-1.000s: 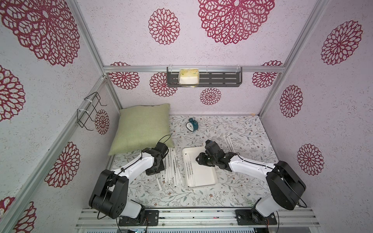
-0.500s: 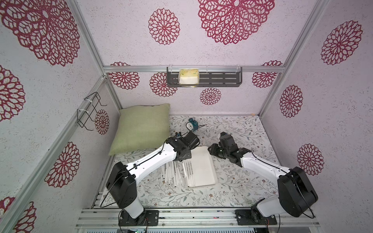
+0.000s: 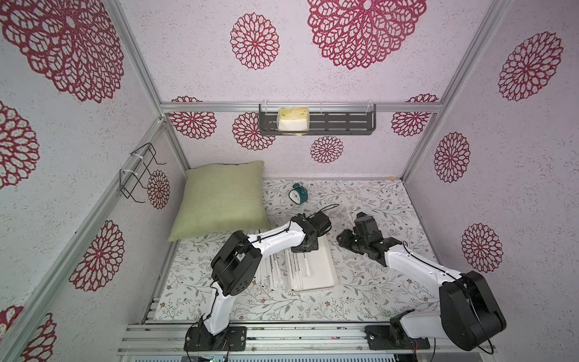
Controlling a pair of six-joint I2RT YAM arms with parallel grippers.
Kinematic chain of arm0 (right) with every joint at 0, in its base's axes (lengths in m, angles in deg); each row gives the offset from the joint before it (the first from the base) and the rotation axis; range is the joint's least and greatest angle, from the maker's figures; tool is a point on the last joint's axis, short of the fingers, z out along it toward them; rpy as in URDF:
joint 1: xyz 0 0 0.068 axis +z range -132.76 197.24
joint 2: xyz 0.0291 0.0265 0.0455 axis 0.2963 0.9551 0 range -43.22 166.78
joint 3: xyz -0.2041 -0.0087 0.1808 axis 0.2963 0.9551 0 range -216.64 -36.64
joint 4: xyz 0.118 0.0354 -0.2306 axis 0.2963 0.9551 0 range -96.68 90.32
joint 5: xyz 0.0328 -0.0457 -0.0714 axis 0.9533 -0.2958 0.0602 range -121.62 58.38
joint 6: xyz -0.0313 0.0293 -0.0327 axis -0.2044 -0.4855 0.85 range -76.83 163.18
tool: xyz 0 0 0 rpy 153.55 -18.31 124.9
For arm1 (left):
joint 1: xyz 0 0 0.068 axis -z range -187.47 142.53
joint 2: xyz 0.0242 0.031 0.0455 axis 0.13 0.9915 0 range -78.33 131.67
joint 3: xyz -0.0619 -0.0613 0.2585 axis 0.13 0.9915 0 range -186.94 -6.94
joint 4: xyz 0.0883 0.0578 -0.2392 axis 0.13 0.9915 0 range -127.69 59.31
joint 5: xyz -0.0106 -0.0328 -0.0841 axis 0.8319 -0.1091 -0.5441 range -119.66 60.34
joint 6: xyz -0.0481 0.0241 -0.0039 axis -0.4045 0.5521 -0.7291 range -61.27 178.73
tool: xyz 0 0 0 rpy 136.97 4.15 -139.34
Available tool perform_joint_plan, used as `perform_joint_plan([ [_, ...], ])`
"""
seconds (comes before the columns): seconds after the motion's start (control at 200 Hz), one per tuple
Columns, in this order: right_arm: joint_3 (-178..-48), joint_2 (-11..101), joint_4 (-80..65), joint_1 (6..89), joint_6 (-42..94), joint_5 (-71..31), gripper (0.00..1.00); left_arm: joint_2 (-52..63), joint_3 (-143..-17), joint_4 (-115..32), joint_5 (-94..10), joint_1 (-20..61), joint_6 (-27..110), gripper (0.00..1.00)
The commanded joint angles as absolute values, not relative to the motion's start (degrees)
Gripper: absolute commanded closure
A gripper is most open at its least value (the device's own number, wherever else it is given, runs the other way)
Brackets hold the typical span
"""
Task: Put the straws into the storage box
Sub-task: Place the straw in the storage box.
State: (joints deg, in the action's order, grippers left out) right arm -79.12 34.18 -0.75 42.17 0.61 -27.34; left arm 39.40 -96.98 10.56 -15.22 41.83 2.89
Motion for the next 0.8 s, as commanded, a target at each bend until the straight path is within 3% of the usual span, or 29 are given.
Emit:
perform_joint_plan([
  [0.0,-79.13,33.88,-2.50,41.93,0.91,-27.54,0.62,40.86,-96.70,10.58,-14.98,42.90,2.61,0.93],
  [0.795,-77.34,34.36,-4.78,41.92,-0.80,-26.18,0.63,43.39,-95.43,12.67,-15.09,43.27,2.39,0.86],
])
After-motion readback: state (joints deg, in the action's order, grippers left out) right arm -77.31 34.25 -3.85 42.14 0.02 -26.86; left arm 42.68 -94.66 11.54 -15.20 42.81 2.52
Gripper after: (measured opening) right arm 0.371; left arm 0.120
